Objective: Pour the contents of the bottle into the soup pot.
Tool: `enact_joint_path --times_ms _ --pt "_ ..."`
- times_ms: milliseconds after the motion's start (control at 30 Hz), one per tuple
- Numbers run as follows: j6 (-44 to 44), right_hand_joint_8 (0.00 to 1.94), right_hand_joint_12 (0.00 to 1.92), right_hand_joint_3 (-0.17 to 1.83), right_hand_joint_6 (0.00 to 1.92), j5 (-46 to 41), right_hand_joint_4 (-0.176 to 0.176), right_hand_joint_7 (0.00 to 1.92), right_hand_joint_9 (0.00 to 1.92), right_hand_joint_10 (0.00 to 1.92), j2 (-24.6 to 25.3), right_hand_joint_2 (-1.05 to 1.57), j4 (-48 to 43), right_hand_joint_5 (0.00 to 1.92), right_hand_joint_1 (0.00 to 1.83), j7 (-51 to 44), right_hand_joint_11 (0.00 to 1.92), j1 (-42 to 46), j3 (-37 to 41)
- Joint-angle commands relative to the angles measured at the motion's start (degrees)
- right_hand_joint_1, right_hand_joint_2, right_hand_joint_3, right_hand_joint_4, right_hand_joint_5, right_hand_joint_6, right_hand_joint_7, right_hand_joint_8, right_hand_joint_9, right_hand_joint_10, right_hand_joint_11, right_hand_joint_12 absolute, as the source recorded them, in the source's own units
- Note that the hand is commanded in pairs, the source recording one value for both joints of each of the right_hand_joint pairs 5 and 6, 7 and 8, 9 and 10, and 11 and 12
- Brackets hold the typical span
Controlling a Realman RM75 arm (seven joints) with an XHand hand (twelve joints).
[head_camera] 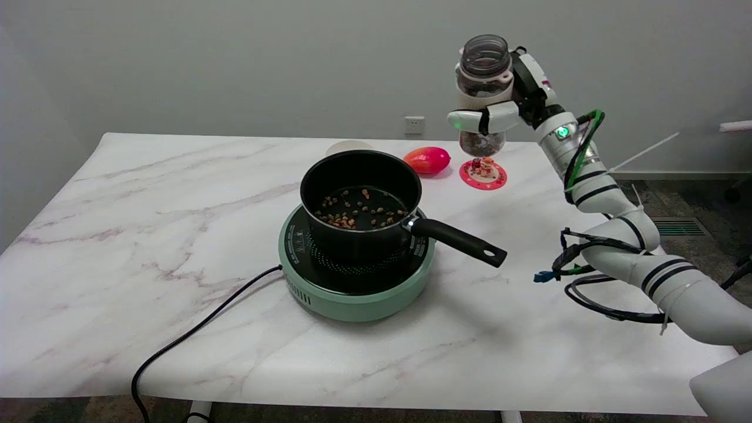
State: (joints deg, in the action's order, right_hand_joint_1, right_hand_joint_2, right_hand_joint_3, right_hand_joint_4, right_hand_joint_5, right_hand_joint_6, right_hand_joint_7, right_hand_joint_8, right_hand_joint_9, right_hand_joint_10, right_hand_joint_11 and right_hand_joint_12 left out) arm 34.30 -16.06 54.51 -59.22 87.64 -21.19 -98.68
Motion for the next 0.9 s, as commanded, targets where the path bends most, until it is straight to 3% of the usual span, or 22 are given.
enact_joint_path --times_ms 33,567,900 --pt "-10.3 1.92 1.2 0.53 1.92 10.7 0.0 1.92 1.37 1.37 -1.8 1.0 -14.0 1.92 1.49 -5.6 1.2 -1.2 0.4" --pt "-16.4 1.92 1.19 0.54 1.92 12.5 0.0 1.92 1.36 1.36 -2.7 0.97 -26.1 1.92 1.5 -19.6 1.19 2.0 -0.3" --pt "-19.8 1.92 1.18 0.57 1.92 27.0 0.0 1.92 1.34 1.34 -2.7 0.92 -29.5 1.92 1.51 -25.3 1.18 2.8 -1.1"
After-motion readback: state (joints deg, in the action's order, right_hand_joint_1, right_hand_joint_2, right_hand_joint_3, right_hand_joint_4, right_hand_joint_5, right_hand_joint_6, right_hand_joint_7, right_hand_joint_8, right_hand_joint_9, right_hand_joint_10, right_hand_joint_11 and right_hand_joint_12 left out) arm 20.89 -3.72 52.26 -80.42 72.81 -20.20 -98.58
